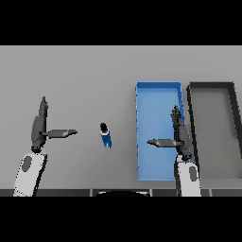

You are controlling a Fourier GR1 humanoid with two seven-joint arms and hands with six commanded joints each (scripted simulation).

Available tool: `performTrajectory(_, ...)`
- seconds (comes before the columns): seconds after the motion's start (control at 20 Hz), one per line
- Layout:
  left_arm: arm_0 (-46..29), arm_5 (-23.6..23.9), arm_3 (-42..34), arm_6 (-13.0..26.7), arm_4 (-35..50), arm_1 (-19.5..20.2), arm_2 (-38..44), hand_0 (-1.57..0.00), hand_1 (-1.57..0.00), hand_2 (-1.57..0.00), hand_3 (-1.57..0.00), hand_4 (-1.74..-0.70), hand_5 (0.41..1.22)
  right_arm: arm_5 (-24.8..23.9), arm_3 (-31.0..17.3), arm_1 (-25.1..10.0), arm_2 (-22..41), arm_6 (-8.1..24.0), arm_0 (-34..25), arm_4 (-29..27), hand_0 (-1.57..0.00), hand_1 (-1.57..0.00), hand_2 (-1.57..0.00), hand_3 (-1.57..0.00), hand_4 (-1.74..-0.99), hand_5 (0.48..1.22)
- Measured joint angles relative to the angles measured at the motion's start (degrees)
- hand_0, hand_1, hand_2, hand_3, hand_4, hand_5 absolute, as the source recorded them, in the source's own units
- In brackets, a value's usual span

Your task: Pick up the blue pipe and place it into the blue bin.

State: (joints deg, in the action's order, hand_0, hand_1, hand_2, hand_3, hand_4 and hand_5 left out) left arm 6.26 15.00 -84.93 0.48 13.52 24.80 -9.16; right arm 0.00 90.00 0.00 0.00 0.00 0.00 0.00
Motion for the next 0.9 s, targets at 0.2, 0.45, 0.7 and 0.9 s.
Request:
performTrajectory(0.2, 0.48, -0.57, 0.86, -0.43, 0.47, 0.44, 0.63, 0.00, 0.00, 0.00, 0.00, -1.07, 0.591, -0.51, -0.40, 0.59, 0.39, 0.33, -0.63, 0.49, 0.00, 0.00, 0.00, 0.00, -1.225, 0.617)
performTrajectory(0.45, 0.25, -17.44, 1.14, -5.58, 1.96, 10.36, -1.97, 0.00, 0.00, 0.00, 0.00, -1.08, 0.587, 1.92, 3.34, -3.83, 5.41, -3.74, 2.10, 7.20, 0.00, 0.00, 0.00, 0.00, -1.225, 0.620)
performTrajectory(0.7, 0.99, -22.14, 1.82, -6.68, 1.94, 12.00, -3.29, 0.00, 0.00, 0.00, 0.00, -1.08, 0.604, 1.88, 5.98, -5.38, 7.14, -1.96, 4.12, 10.27, 0.00, 0.00, 0.00, 0.00, -1.186, 0.601)
performTrajectory(0.9, -0.93, -27.66, -1.93, -7.76, 4.57, 13.75, -4.78, 0.00, 0.00, 0.00, 0.00, -1.10, 0.567, 1.50, 6.19, -6.06, 6.96, -1.97, 3.45, 10.93, 0.00, 0.00, 0.00, 0.00, -1.193, 0.605)
